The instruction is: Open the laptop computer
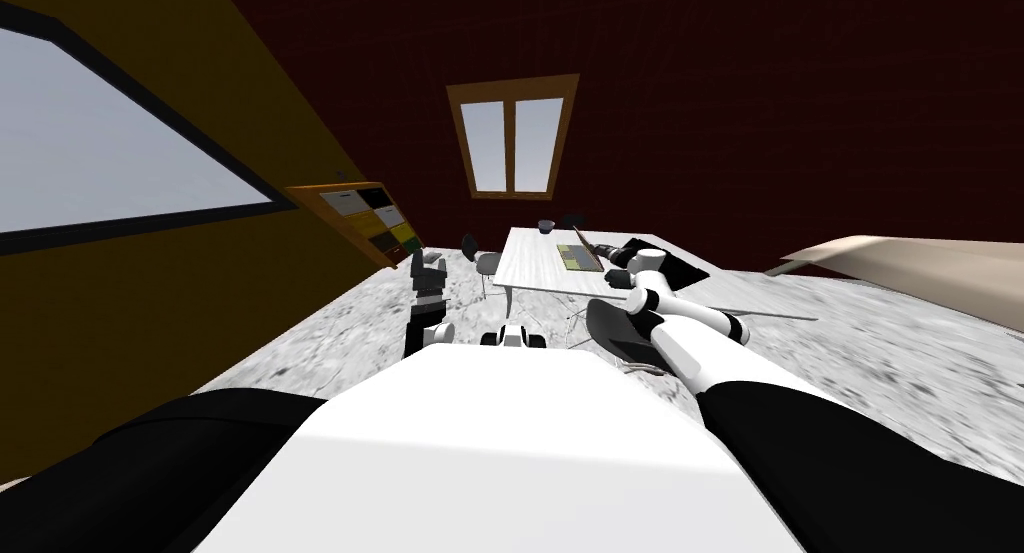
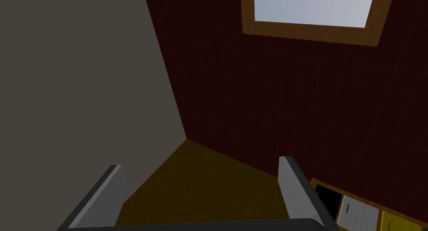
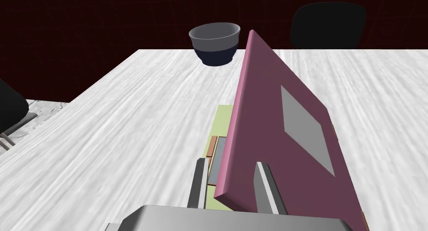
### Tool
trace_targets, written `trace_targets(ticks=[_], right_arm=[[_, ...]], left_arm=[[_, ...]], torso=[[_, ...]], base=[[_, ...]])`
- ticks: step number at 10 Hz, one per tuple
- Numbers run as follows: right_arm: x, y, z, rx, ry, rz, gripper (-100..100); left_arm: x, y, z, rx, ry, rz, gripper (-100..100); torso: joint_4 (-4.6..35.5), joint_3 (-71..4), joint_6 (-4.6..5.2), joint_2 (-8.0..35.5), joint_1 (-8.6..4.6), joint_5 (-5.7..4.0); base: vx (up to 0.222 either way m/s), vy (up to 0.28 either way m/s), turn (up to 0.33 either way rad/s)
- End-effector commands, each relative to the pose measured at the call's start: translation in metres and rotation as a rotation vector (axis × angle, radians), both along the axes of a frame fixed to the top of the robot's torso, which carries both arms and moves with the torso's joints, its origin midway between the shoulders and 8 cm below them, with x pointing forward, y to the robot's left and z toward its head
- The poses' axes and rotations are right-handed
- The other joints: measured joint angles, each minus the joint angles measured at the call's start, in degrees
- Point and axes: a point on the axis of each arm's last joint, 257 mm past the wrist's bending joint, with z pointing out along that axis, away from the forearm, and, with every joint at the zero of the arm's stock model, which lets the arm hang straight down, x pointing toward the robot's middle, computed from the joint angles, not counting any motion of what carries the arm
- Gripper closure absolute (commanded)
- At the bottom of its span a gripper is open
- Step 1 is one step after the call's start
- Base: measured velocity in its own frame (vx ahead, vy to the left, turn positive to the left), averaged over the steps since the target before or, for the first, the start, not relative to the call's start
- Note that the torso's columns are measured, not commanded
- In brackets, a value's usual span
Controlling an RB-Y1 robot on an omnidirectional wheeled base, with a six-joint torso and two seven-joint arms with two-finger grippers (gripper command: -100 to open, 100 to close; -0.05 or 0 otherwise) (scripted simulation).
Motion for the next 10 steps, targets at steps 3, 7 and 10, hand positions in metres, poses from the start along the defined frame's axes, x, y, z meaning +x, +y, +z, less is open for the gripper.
trace_targets(ticks=[3,7,10], right_arm=[[0.004,0.008,-0.027,-0.113,0.022,-0.017,100],[0.007,0.013,-0.043,-0.192,0.033,-0.024,100],[0.009,0.009,-0.036,-0.243,0.036,-0.019,-100]], left_arm=[[0.000,0.000,0.000,0.000,0.000,0.000,0],[0.000,0.000,0.000,0.000,0.000,0.000,0],[0.000,0.000,0.000,0.000,0.000,0.000,0]], torso=[[0.13,0.07,-0.02,0.10,-0.14,0.03],[0.18,0.02,0.15,0.03,-0.19,0.09],[0.13,0.02,-0.01,0.03,-0.10,0.06]], base=[[-0.018,0.002,0.038],[-0.010,0.001,0.017],[-0.014,0.013,0.024]])
